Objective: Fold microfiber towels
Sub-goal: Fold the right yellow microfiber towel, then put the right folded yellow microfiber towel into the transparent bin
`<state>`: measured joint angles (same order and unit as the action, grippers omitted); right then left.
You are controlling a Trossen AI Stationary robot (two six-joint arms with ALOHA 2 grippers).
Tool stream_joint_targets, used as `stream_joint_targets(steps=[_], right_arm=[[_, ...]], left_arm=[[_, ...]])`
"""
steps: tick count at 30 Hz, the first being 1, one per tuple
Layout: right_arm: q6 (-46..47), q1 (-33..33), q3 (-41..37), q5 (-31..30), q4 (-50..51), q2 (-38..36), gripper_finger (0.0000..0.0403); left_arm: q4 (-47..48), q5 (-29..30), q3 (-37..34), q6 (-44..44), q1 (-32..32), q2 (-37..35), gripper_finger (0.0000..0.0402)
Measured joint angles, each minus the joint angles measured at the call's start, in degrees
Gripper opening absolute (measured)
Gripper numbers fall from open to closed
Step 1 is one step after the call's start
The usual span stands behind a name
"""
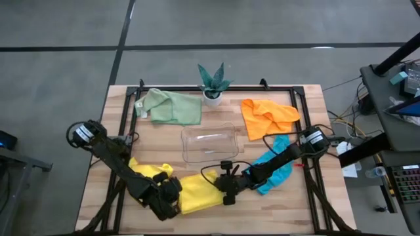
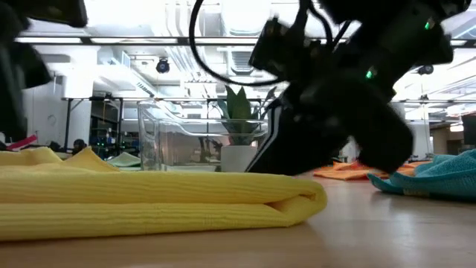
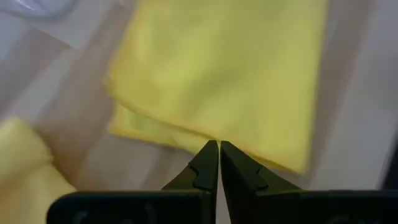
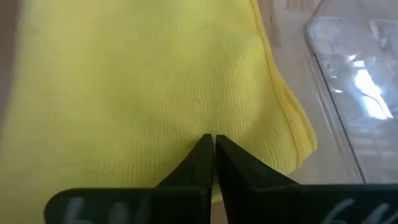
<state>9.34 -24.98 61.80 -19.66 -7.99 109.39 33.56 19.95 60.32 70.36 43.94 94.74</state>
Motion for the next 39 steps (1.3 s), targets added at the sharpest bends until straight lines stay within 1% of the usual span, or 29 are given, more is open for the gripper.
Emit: stream_joint_targets(steps=[2, 6, 8, 13, 18, 22, 29, 31, 33, 36, 39], right_arm=[[0.0, -0.3, 0.0, 0.0, 0.1, -1.1, 0.0012], [0.4, -1.3, 0.0, 0.0, 1.1, -1.7, 0.0012], [1.9, -1.7, -0.1, 0.1, 1.9, -1.7, 0.0012], [9.9, -2.1, 0.0, 0.2, 9.1, -2.7, 0.0012], [15.4, -2.4, -0.1, -0.1, 17.0, -5.0, 0.0012], [16.9, -3.2, -0.3, 0.0, 20.4, -7.0, 0.0012], [19.9, -3.7, -0.2, 0.2, 21.5, -9.5, 0.0012], [21.4, -3.7, -0.2, 0.2, 21.4, -9.7, 0.0012], [23.2, -3.7, -0.2, 0.4, 21.5, -9.7, 0.0012], [26.2, -3.2, -0.2, 3.2, 21.5, -9.7, 0.0013], [28.3, -3.1, -0.2, 5.1, 21.5, -9.7, 0.0025]], left_arm=[[-2.6, 0.3, -0.5, 0.2, 0.8, 0.1, 0.0003], [-10.1, 4.2, -1.4, -0.2, 1.4, 2.2, 0.0003], [-12.2, 4.1, -1.5, -0.2, 1.4, 3.7, 0.0003], [-12.1, 3.4, -1.1, 0.1, 1.6, 6.2, 0.0003], [-12.0, 2.7, -2.1, 1.1, 1.6, 6.4, 0.0003], [-11.6, 2.6, -2.3, 0.5, 1.6, 6.4, 0.0003], [-12.2, 2.6, -1.0, -0.2, 1.6, 6.3, 0.0003], [-13.4, 2.6, -0.6, 1.9, 1.6, 6.2, 0.0003], [-15.7, 2.5, -0.7, 8.1, 1.6, 6.1, 0.0004], [-19.4, -1.5, -0.8, 10.2, 1.5, 6.1, 0.0015], [-20.2, -6.3, -0.8, 13.2, 1.5, 5.9, 0.0042]])
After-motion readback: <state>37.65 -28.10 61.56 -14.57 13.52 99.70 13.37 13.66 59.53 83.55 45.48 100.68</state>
